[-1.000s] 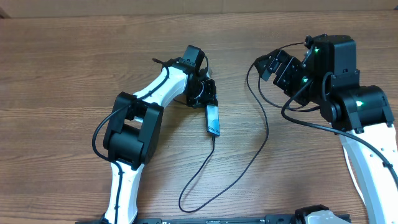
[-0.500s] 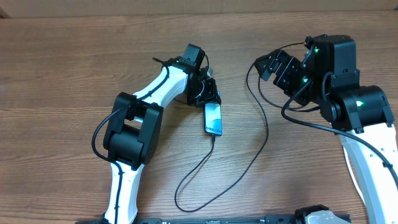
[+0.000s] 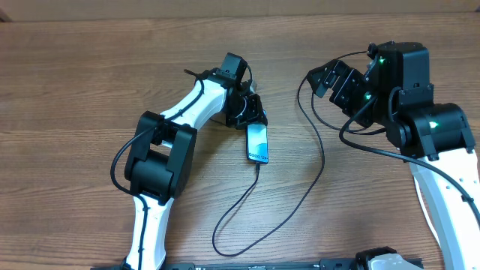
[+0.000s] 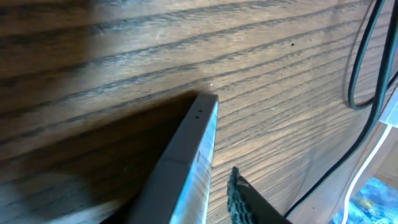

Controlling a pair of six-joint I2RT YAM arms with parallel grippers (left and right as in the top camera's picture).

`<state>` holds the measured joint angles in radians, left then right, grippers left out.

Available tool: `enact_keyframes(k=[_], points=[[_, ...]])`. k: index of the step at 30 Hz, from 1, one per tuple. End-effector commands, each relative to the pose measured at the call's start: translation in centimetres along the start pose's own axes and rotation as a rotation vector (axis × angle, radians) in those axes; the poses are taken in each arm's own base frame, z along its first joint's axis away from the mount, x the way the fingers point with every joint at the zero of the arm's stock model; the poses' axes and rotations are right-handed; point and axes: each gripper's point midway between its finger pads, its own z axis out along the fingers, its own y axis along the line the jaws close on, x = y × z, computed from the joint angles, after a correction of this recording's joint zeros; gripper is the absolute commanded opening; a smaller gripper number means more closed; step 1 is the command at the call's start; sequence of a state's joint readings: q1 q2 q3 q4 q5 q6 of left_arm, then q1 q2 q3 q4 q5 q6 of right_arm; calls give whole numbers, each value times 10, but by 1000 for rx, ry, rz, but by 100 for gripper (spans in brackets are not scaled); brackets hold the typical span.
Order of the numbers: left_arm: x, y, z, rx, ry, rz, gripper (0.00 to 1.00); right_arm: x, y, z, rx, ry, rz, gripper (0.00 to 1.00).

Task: Plug charger to phone and switch on socket
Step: 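Lay the phone flat on the table with the left gripper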

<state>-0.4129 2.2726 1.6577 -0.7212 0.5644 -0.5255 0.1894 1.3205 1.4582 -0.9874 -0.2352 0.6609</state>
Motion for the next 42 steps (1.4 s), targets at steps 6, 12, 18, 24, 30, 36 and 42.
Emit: enact_keyframes(k=[6, 12, 18, 24, 30, 36, 42], points=[[0, 16, 8, -60, 0, -30, 57, -2, -4, 0, 15, -6, -2, 100], [1, 18, 8, -72, 2, -34, 71, -2, -4, 0, 15, -5, -2, 100], [3, 25, 7, -108, 3, -45, 73, -2, -4, 0, 15, -5, -2, 100], [4, 28, 7, -123, 7, -50, 74, -1, -5, 0, 19, 0, 0, 100], [6, 33, 6, -152, 9, -59, 75, -1, -5, 0, 19, 0, 0, 100], [9, 41, 5, -190, 15, -70, 77, 0, -5, 0, 20, 0, 0, 100], [10, 41, 5, -193, 17, -71, 77, 0, -5, 0, 20, 0, 0, 100]])
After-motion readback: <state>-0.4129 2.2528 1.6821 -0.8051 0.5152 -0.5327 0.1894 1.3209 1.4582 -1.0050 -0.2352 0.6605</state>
